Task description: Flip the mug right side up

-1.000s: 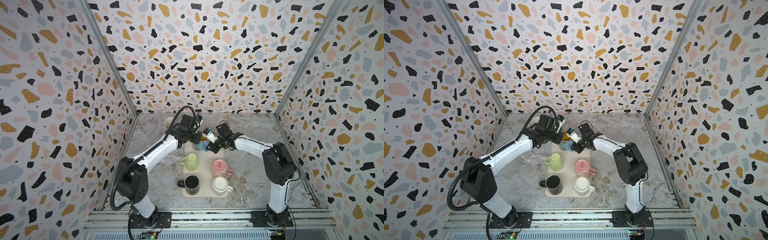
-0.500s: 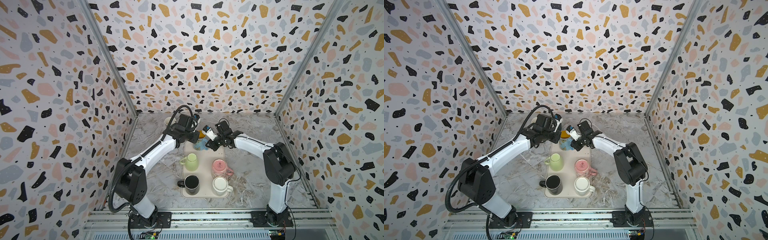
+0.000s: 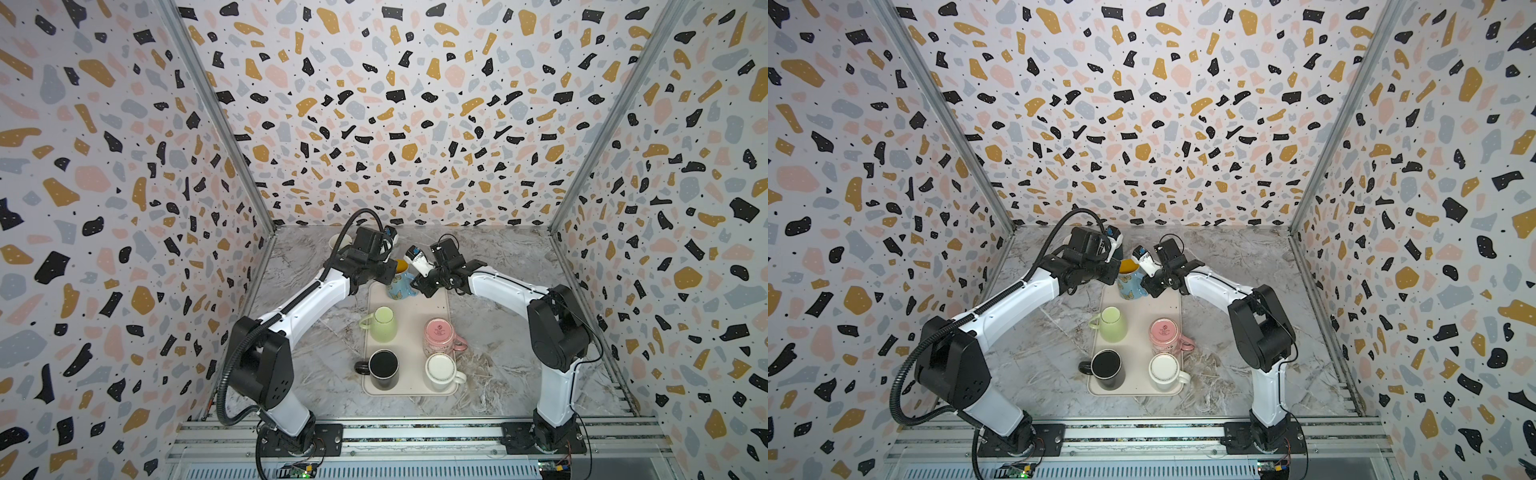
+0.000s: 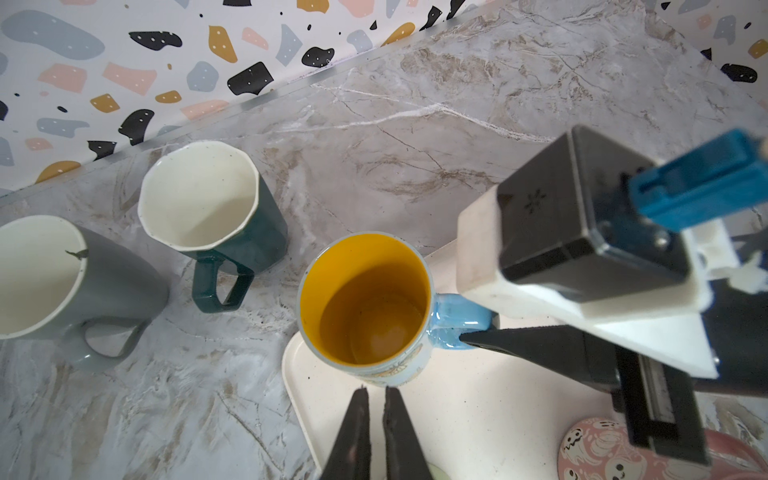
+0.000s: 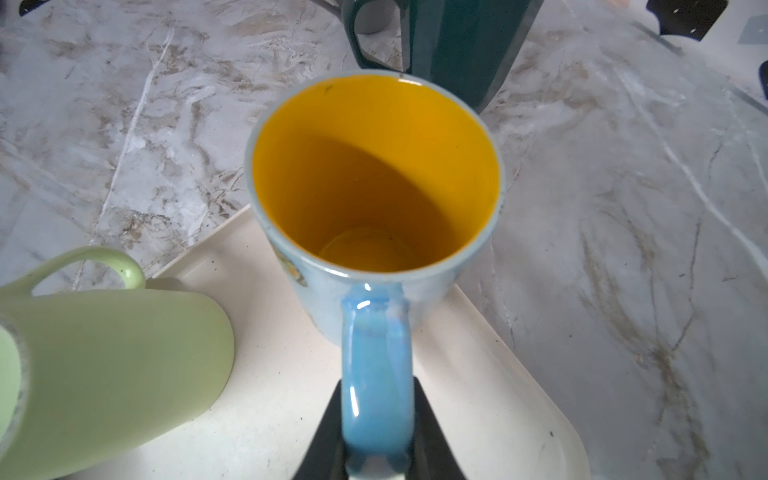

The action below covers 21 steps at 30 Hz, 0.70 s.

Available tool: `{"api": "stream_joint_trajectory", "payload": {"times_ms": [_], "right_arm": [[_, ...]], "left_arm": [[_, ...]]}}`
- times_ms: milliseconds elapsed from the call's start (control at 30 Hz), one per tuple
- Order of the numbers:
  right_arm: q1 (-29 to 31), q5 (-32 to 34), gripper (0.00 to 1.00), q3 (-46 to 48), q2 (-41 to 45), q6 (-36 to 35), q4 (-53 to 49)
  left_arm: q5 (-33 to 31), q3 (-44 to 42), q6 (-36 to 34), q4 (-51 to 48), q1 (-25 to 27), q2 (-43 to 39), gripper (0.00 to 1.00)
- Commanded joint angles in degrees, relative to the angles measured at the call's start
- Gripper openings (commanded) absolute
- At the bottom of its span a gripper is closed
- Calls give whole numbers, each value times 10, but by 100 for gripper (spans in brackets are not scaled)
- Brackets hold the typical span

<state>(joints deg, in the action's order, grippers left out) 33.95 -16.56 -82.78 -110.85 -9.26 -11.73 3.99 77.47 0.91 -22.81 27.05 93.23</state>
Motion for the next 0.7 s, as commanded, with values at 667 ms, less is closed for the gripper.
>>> {"api": "stream_joint_trajectory", "payload": {"times_ms": [667], "right_arm": [[-41, 63, 0, -10, 61, 37, 178]], "left_arm": [[3, -11, 5, 18, -10, -17, 11]]}}
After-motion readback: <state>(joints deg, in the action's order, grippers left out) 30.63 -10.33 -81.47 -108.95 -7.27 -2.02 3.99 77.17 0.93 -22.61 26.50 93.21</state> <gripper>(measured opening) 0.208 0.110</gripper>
